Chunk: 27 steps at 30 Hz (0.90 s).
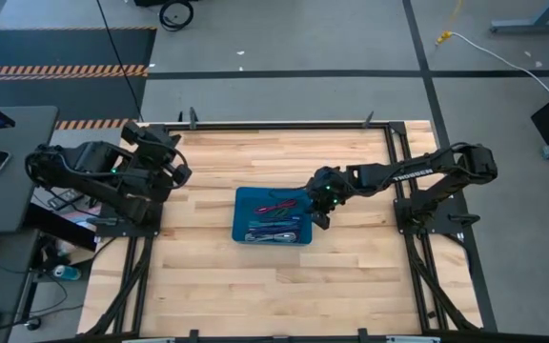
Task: Pick and place USB-C Cables
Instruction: Adjust the blue bin
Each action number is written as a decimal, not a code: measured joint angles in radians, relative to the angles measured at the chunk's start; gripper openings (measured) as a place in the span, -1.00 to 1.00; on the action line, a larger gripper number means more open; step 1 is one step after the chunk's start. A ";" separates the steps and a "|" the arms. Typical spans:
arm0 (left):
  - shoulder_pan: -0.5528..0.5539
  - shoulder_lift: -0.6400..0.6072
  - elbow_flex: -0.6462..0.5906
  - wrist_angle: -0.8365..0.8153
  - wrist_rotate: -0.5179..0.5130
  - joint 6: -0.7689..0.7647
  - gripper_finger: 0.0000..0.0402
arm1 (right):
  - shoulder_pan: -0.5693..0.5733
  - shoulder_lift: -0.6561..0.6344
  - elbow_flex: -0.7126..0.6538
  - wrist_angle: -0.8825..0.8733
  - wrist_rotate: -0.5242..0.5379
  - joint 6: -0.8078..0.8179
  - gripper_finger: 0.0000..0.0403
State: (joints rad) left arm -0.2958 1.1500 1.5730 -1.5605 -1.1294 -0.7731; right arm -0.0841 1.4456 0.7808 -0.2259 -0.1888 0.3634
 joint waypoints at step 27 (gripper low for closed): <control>0.000 0.001 0.000 -0.009 0.031 0.002 -0.99 | -0.106 -0.002 -0.043 -0.058 -0.017 -0.128 -1.00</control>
State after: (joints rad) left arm -0.2958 1.1507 1.5730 -1.5700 -1.0985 -0.7708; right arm -0.1900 1.4436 0.7382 -0.2842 -0.2055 0.2356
